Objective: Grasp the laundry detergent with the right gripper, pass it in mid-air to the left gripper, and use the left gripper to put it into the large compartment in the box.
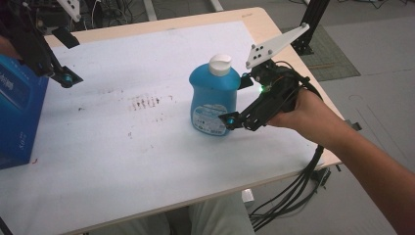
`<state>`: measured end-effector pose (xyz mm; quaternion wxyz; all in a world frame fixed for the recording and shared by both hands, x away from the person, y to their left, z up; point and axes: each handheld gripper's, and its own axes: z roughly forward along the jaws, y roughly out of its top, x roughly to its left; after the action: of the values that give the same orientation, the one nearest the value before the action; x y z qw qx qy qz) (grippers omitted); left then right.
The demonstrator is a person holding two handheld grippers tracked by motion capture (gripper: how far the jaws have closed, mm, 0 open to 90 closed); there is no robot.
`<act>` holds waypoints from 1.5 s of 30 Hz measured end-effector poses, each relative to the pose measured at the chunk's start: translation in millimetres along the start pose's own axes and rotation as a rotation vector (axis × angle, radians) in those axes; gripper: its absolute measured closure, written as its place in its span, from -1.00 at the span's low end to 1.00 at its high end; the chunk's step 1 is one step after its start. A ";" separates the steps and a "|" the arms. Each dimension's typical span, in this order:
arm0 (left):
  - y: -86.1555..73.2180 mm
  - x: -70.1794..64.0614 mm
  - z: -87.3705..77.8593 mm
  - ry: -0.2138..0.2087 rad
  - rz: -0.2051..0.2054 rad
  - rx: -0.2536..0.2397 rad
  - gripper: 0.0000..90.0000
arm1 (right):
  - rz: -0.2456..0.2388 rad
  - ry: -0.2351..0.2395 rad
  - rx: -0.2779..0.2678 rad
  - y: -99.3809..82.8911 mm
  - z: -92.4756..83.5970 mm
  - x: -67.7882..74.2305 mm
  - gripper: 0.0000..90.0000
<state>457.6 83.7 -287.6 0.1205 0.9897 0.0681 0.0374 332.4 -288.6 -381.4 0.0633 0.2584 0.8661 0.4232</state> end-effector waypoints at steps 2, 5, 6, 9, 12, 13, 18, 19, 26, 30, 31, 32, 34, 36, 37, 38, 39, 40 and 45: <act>-0.3 0.1 0.1 0.001 -0.001 0.002 -0.96 | 0.000 0.000 -0.009 -1.8 0.2 -0.1 -0.96; -0.4 0.0 0.2 0.001 -0.003 0.001 -0.96 | 0.004 -0.001 -0.013 -4.1 0.8 -0.2 -0.96; -0.4 0.0 0.3 0.001 -0.003 0.001 -0.96 | 0.005 0.000 -0.016 -4.3 1.1 -0.2 -0.96; -0.3 0.0 0.4 0.000 -0.004 0.003 -0.96 | 0.002 -0.001 -0.022 -3.3 3.4 0.1 -0.96; -0.2 -0.2 0.5 0.000 -0.003 0.002 -0.96 | -0.003 -0.001 -0.026 -2.1 6.4 0.4 -0.96; -0.1 -0.3 0.5 0.000 -0.003 0.002 -0.96 | 0.000 0.000 -0.027 -1.9 7.3 0.6 -0.96; 0.1 -0.7 1.2 -0.001 -0.006 0.002 -0.96 | -0.004 0.002 -0.047 -2.0 11.2 0.9 -0.92; 0.2 -0.6 1.4 -0.002 -0.006 0.002 -0.96 | -0.004 0.006 -0.051 -1.9 12.1 0.8 -0.92; 0.3 -0.3 1.9 -0.003 -0.002 0.004 -0.96 | -0.005 0.011 -0.067 -3.1 18.1 1.0 -0.87; -0.7 0.1 2.3 -0.004 -0.003 0.005 -0.96 | -0.018 0.024 -0.091 -4.1 19.2 0.8 -0.62; -0.7 0.1 2.3 -0.004 -0.003 0.005 -0.96 | -0.018 0.024 -0.091 -4.1 19.2 0.8 -0.62; -1.0 0.1 2.4 -0.004 -0.003 0.007 -0.96 | -0.018 0.022 -0.090 -3.9 20.3 0.7 -0.62; -1.2 0.0 2.6 -0.004 -0.004 0.005 -0.96 | -0.019 0.021 -0.086 -3.8 21.5 0.3 -0.62; -1.4 -0.1 2.6 -0.005 -0.005 0.005 -0.96 | -0.022 0.026 -0.086 -3.7 22.0 0.6 -0.56; -1.4 0.0 2.6 -0.005 -0.005 0.005 -0.96 | -0.028 0.030 -0.089 -3.7 22.2 0.4 -0.48; -1.6 0.0 2.6 -0.005 -0.006 0.003 -0.96 | -0.033 0.035 -0.091 -3.9 22.0 0.6 -0.44; -1.6 0.0 2.4 -0.005 -0.008 0.003 -0.96 | -0.034 0.034 -0.092 -3.9 22.1 0.6 -0.44; -1.7 0.2 2.4 -0.004 -0.006 0.002 -0.96 | -0.034 0.029 -0.093 -3.8 22.3 0.5 -0.44; -1.7 0.1 2.7 -0.004 -0.005 0.002 -0.96 | -0.032 0.027 -0.114 -3.7 22.1 -0.4 -0.34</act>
<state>457.7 84.7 -290.6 0.1199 0.9897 0.0704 0.0350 338.5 -275.2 -398.3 0.0731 0.2349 0.8453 0.4743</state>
